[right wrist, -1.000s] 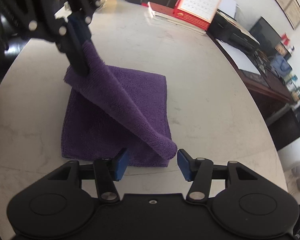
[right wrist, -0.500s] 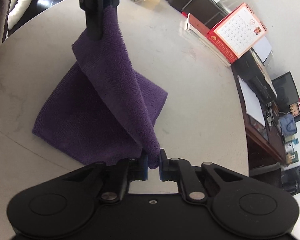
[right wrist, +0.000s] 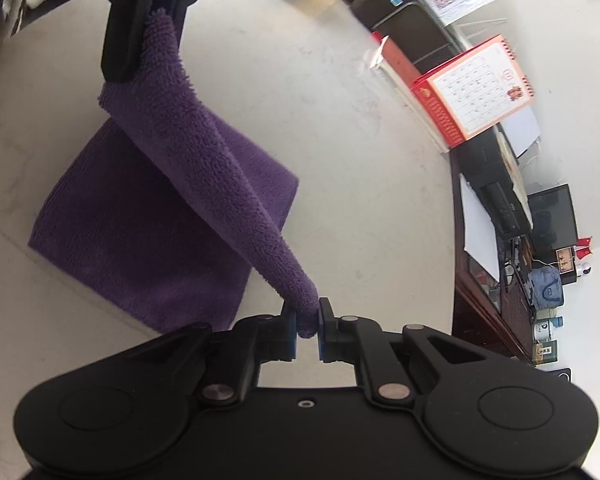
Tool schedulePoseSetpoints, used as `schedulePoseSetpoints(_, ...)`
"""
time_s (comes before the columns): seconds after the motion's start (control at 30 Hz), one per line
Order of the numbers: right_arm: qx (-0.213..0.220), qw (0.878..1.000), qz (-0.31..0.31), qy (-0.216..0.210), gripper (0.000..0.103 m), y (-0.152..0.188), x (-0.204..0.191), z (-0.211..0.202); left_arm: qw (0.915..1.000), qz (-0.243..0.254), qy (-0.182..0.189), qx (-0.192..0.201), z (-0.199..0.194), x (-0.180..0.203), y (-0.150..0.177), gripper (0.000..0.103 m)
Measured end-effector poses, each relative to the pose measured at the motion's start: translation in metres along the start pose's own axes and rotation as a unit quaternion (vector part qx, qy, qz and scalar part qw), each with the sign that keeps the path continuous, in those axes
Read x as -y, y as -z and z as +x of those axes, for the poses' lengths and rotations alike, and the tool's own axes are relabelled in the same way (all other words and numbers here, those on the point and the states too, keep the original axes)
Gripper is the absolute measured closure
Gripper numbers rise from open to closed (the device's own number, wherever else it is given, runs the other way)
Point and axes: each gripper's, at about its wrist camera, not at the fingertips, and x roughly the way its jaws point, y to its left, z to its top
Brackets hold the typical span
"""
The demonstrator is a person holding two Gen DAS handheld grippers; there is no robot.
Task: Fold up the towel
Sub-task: 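Grasp the towel edge with the left gripper while the right gripper grasps beside it, then lift and fold the towel edge over with both grippers, then release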
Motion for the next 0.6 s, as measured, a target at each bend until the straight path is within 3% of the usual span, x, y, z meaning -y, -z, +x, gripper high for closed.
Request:
schedulePoseSetpoints(0.3,-0.028,0.999,-0.033,-0.016,0.094,0.01,-0.017,0.021,0.9988,0.001,0.038,-0.032,0.037,-0.001,0.001,0.096)
schedulePoseSetpoints(0.6,-0.042,0.997,-0.056,-0.027,0.094,0.014,-0.03,0.033,0.996,0.018,0.048,-0.073,0.069,-0.002,0.012,0.096)
